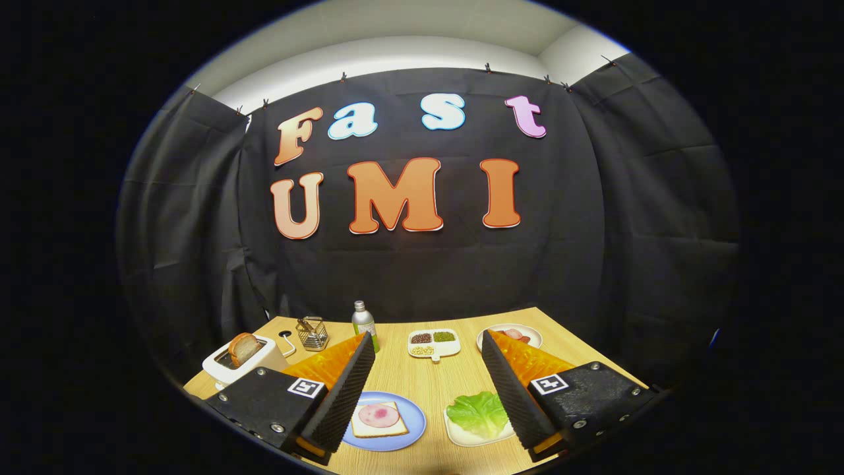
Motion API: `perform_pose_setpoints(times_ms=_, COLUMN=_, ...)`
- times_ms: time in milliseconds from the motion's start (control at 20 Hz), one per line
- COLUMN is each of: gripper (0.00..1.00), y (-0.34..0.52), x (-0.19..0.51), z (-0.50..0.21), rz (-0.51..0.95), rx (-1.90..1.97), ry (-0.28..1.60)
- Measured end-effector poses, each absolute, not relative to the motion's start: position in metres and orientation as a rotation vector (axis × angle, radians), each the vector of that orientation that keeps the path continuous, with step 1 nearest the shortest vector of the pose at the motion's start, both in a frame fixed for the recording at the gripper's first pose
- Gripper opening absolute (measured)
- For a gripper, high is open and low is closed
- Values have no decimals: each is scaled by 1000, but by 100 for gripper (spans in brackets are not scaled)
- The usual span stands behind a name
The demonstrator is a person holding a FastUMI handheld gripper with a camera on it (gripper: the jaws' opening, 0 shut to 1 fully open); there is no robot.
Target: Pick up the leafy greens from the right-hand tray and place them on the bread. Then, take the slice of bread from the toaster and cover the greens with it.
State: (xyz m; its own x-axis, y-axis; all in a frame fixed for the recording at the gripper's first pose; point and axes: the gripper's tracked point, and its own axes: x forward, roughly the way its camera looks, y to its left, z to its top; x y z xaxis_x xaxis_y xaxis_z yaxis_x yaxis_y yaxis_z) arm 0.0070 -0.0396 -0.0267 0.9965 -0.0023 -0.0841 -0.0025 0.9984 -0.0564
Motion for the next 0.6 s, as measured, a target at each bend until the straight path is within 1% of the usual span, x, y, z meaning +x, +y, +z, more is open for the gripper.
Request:
perform_pose_setpoints(times_ms=250, gripper=98, y=-50, x=15, z=-44, rz=-4, rx=-64, ry=105)
perform_pose_setpoints(times_ms=600, gripper=98, y=-85, x=41, z=-106, rz=-17, rx=-124, ry=192)
